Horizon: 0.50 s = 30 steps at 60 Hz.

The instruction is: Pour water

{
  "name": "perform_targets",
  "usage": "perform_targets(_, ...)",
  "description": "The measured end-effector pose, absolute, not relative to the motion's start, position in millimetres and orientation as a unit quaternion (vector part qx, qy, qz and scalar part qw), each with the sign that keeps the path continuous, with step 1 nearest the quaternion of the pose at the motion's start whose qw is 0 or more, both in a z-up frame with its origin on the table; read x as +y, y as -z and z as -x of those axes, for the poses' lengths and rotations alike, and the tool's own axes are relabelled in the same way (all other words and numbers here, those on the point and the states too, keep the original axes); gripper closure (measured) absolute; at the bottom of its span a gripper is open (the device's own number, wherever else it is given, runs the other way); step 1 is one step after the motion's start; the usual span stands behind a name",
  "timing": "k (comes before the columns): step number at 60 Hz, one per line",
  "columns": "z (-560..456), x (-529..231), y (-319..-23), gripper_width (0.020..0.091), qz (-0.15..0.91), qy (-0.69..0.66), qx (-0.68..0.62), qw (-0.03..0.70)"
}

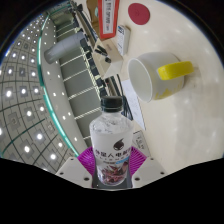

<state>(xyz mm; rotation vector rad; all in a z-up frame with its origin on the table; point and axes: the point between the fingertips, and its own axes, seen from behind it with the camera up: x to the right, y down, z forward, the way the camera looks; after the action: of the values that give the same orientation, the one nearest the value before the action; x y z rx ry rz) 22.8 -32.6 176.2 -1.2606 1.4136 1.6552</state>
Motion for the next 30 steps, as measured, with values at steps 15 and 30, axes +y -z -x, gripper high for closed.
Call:
perform_targets(15, -24, -39, -161, 0.071, 0.473, -0.639, 0.549, 0.259)
perform_targets(30, -42, -34, -199, 0.0708, 0.646, -0.519, 0.382, 0.408)
